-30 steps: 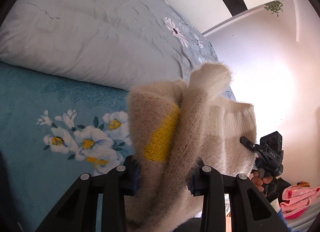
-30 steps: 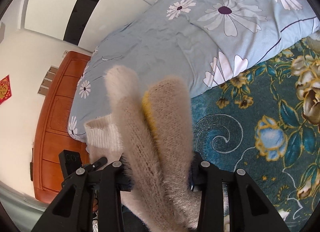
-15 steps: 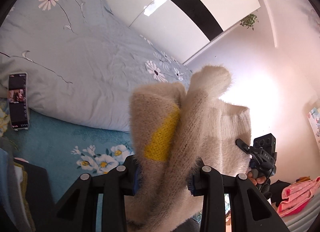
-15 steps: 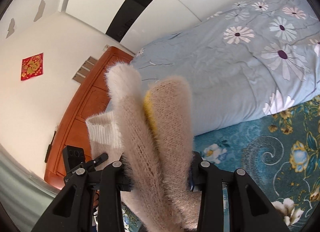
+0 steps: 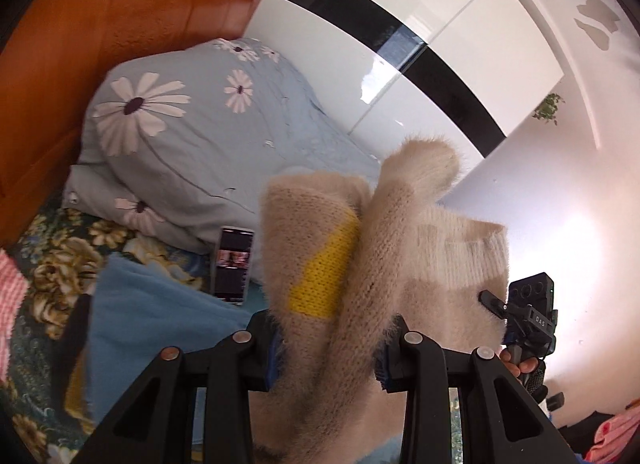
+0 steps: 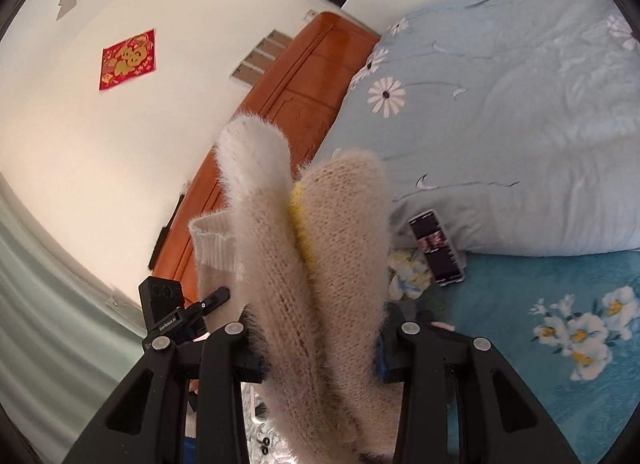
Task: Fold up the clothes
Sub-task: 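Carry the folded sweater with both tools toward the clothes stack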
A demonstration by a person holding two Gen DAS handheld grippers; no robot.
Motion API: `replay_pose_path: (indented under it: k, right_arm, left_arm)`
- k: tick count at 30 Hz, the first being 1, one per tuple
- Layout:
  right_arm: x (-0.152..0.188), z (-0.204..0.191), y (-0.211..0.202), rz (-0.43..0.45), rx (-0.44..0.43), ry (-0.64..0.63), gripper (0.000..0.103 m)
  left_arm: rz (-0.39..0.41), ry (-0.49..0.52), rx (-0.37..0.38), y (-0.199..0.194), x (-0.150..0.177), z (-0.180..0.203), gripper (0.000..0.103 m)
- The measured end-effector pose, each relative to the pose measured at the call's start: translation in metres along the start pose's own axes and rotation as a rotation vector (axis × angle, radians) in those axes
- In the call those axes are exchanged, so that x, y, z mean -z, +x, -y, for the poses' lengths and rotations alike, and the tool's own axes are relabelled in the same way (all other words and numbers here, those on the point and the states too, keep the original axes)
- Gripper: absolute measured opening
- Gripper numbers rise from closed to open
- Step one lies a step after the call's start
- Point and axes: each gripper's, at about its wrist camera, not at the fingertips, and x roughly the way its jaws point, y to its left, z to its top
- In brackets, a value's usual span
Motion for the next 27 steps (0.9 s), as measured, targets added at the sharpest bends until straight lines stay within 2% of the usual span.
replay_pose_path:
  k: [7,13,18,27]
  right_arm:
    - [0.031,-0.01,0.107,-0.172,-0.064,0.027,0.039]
    - [0.065,0.016,0.155,-0.254,-0.032,0.088,0.039]
    - [0.081,0.045,0.171,-0.276,-0.024,0.162,0.039]
    - [0.101,0.071,0.188,-0.303,-0.033,0.22,0.046]
  left_arm:
    - [-0.019,-0.092,-0.12,-0.025,0.004,-0.091,0.038]
    - [-0.065,-0.179,-0.165,-0.021,0.023,-0.152,0.038]
    - [-0.048,-0.293,-0.084,-0.021,0.035,-0.201,0.04]
    - [-0.046,-0.367,-0.057,-0.007,0.048,-0.223,0.049]
